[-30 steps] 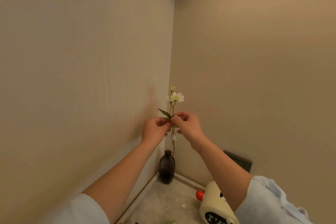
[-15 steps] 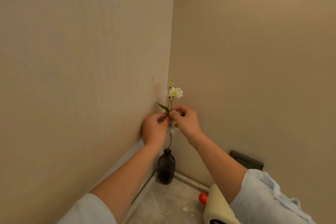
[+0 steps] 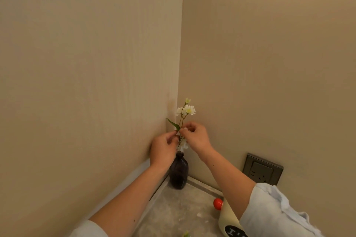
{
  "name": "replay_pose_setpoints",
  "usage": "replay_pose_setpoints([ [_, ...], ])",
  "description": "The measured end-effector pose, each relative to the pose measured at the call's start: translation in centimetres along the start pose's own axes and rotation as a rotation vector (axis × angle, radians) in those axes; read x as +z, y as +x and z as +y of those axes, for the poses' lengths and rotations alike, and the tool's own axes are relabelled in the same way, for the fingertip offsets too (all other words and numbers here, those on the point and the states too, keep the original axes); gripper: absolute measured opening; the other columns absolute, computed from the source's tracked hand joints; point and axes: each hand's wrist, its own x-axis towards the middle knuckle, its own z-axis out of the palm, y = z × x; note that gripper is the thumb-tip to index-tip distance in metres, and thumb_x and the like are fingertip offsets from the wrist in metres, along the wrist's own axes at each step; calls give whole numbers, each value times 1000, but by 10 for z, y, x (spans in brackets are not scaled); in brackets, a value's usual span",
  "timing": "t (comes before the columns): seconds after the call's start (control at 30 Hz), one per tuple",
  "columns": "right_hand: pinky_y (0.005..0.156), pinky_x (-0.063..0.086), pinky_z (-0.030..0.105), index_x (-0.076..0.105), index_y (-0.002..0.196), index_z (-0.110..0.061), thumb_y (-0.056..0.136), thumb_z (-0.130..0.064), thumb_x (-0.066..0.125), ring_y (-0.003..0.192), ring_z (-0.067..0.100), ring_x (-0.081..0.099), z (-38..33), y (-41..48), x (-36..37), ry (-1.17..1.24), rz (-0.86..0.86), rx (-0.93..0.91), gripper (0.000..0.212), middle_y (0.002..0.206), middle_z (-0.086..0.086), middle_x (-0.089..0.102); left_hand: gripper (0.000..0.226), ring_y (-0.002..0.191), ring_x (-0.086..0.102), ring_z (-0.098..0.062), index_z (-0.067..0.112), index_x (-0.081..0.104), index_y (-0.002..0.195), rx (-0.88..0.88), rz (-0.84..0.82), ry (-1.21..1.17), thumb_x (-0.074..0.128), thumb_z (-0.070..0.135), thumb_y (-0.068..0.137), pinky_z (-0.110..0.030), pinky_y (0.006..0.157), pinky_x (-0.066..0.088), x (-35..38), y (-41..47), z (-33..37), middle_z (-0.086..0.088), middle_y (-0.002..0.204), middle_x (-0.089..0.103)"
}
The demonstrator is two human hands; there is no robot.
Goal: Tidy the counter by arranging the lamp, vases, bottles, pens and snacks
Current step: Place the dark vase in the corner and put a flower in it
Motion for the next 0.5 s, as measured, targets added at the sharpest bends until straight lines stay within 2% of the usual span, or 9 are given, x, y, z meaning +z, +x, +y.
replay_pose_setpoints([
  [0.13,74,53,37,65,85,-18,86,-13,65,78,18,60,13,-3,1,-70,-13,46,5,86,6,64,36,111,62,-14,16,57,131,-21,-86,74,55,14,95,-36,100,50,-1,-5,-11,-1,122,67],
  [0.27,82,54,38,68,93,-17,87,-15,64,85,21,63,23,-6,0,-106,-35,80,8,93,8,68,39,119,58,-16,14,51,136,-65,-140,96,49,10,97,-31,105,45,-2,-9,-18,-4,129,63],
  [0.37,86,52,34,68,109,-15,90,-17,62,94,19,63,25,-11,-3,-89,-62,86,21,98,2,67,42,125,54,-17,13,45,140,-84,-168,111,46,8,98,-31,107,42,-2,-13,-19,-4,135,58],
  [0.5,94,44,25,57,133,-14,90,-19,64,115,15,55,23,-20,-9,-79,-82,73,44,127,2,59,47,126,52,-18,12,40,143,-125,-156,78,46,5,97,-29,107,40,-2,-20,-21,-7,138,55],
])
